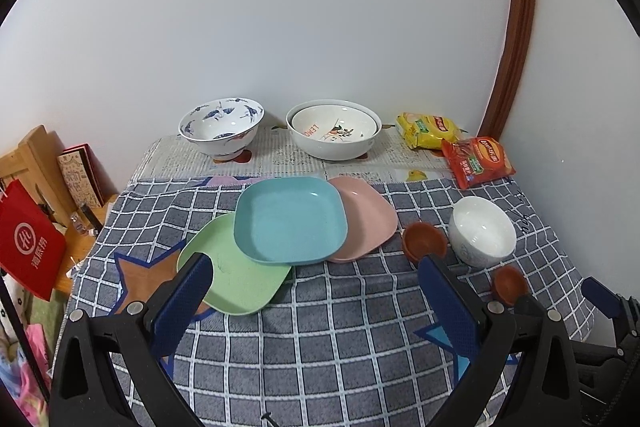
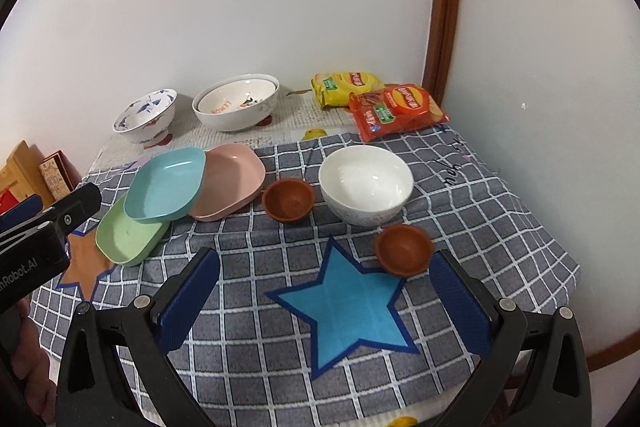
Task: Organize plates and bowls
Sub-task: 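Move the right tool toward the blue plate and grasp its rim, then carry the blue plate with the right tool onto the green plate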
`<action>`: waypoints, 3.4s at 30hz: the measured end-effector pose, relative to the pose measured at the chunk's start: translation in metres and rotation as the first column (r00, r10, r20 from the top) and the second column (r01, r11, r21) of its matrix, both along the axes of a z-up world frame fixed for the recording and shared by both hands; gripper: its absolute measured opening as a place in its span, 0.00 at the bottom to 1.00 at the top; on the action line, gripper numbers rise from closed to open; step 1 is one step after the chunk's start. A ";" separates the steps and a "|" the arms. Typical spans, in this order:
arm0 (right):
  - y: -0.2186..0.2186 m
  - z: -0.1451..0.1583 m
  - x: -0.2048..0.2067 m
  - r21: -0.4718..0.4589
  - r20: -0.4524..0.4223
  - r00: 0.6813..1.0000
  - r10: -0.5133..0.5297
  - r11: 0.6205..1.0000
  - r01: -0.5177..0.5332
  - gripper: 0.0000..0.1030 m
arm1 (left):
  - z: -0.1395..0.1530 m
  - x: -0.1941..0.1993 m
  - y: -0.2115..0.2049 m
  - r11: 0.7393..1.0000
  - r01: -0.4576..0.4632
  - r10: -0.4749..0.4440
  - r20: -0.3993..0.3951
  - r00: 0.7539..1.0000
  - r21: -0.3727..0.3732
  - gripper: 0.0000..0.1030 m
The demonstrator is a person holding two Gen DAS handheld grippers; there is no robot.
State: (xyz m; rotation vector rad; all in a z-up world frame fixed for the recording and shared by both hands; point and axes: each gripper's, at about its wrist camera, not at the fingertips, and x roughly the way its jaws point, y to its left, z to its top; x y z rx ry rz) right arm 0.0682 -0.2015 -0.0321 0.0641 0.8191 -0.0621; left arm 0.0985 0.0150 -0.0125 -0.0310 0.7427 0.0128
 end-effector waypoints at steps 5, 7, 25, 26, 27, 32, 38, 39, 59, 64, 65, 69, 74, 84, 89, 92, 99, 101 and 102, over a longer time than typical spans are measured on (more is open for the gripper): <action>0.012 -0.002 0.018 0.001 -0.004 1.000 0.017 1.000 -0.017 1.00 | -0.004 0.015 0.007 1.000 0.004 -0.004 -0.011 1.000 0.014 1.00; 0.019 -0.001 0.025 0.000 0.002 1.000 0.027 1.000 -0.027 1.00 | -0.004 0.022 0.013 1.000 -0.002 0.002 -0.013 1.000 0.012 1.00; 0.051 -0.015 0.079 0.040 0.073 0.980 0.187 0.981 -0.190 1.00 | -0.030 0.084 0.068 0.997 -0.069 0.070 -0.075 0.995 0.023 1.00; 0.051 -0.018 0.082 0.039 0.070 0.980 0.187 0.981 -0.190 1.00 | -0.031 0.087 0.071 0.997 -0.068 0.070 -0.076 0.995 0.021 1.00; 0.051 -0.021 0.086 0.043 0.059 0.980 0.189 0.980 -0.192 1.00 | -0.033 0.090 0.074 0.998 -0.066 0.067 -0.075 0.995 0.014 1.00; 0.057 -0.038 0.107 0.061 -0.010 0.978 0.208 0.977 -0.207 1.00 | -0.044 0.106 0.087 0.997 -0.074 0.071 -0.104 0.992 -0.024 0.99; 0.078 -0.050 0.132 0.015 -0.038 0.975 0.220 0.976 -0.219 0.98 | -0.059 0.125 0.093 0.997 -0.073 0.073 -0.135 0.988 0.002 0.99; 0.081 -0.051 0.137 0.010 -0.035 0.975 0.218 0.976 -0.218 0.97 | -0.062 0.129 0.093 0.997 -0.074 0.075 -0.140 0.987 0.012 0.98; 0.101 -0.102 0.202 0.219 -0.138 0.964 0.229 0.956 -0.196 0.65 | -0.117 0.175 0.106 0.998 -0.045 0.031 -0.240 0.970 -0.053 0.63; 0.112 -0.114 0.209 0.213 -0.164 0.957 0.241 0.955 -0.204 0.52 | -0.124 0.180 0.106 0.997 -0.041 0.024 -0.256 0.966 -0.060 0.50; 0.112 -0.116 0.210 0.216 -0.167 0.955 0.244 0.954 -0.206 0.51 | -0.125 0.181 0.105 0.997 -0.037 0.020 -0.257 0.966 -0.064 0.49; 0.119 -0.124 0.213 0.235 -0.184 0.946 0.266 0.947 -0.221 0.35 | -0.130 0.183 0.104 0.996 -0.040 0.018 -0.274 0.961 -0.073 0.38; 0.124 -0.127 0.215 0.269 -0.194 0.936 0.293 0.934 -0.237 0.13 | -0.129 0.180 0.100 0.995 -0.035 0.009 -0.260 0.966 -0.094 0.17; 0.108 -0.106 0.193 0.291 -0.148 0.956 0.255 0.935 -0.204 0.10 | -0.103 0.156 0.086 0.996 -0.022 0.002 -0.222 0.975 -0.087 0.12; 0.096 -0.084 0.171 0.308 -0.113 0.965 0.237 0.932 -0.193 0.10 | -0.081 0.135 0.078 0.995 -0.008 -0.011 -0.190 0.982 -0.100 0.12; 0.090 -0.071 0.158 0.319 -0.096 0.968 0.230 0.929 -0.189 0.10 | -0.070 0.123 0.075 0.995 0.001 -0.020 -0.175 0.984 -0.104 0.12; 0.082 -0.049 0.126 0.311 -0.063 0.977 0.204 0.934 -0.175 0.10 | -0.051 0.097 0.067 0.994 0.019 -0.036 -0.150 0.988 -0.111 0.12; 0.081 -0.043 0.119 0.315 -0.052 0.979 0.197 0.934 -0.171 0.10 | -0.047 0.091 0.066 0.994 0.024 -0.040 -0.146 0.989 -0.108 0.12; 0.080 -0.042 0.115 0.318 -0.047 0.980 0.195 0.933 -0.170 0.10 | -0.046 0.088 0.065 0.994 0.027 -0.042 -0.143 0.989 -0.106 0.13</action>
